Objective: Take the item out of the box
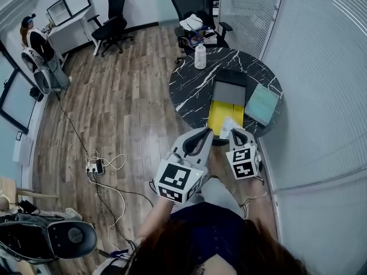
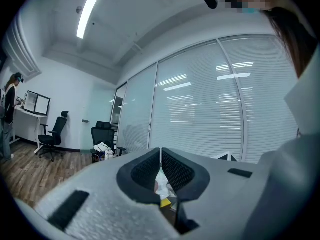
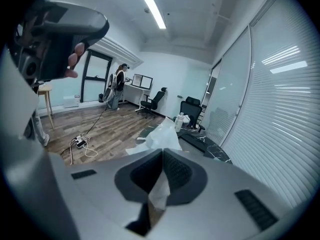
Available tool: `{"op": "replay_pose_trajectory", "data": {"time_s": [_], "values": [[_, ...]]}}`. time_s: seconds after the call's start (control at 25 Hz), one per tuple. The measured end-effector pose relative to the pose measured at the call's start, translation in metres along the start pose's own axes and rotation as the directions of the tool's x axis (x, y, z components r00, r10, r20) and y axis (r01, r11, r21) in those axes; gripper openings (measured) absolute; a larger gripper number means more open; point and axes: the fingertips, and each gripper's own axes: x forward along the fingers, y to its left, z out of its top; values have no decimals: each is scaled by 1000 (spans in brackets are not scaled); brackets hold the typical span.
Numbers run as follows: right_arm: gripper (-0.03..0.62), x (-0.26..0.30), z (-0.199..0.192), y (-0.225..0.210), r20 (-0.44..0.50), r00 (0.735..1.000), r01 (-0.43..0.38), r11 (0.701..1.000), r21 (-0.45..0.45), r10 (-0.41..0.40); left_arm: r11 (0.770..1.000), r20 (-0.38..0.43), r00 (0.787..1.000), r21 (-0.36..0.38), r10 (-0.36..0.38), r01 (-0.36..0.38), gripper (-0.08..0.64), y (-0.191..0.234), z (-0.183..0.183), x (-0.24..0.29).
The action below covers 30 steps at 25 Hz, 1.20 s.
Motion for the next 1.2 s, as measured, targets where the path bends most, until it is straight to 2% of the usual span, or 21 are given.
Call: {"op": "replay_pose_trajectory", "data": {"time_s": [0.64, 0.88, 1.2], "values": [[26, -29, 21, -2, 68, 997, 24, 999, 27, -26, 1000, -8, 1000, -14, -27, 27, 29, -2, -4, 3], [26, -41, 20, -5, 93, 996, 3, 997, 76, -10, 1000, -11, 1000, -8, -24, 24, 29, -8, -2, 7], [26, -65, 23, -5, 109, 994, -6, 998, 56, -1, 1000, -25, 999, -9, -25, 25, 29, -28, 0, 2]]}}
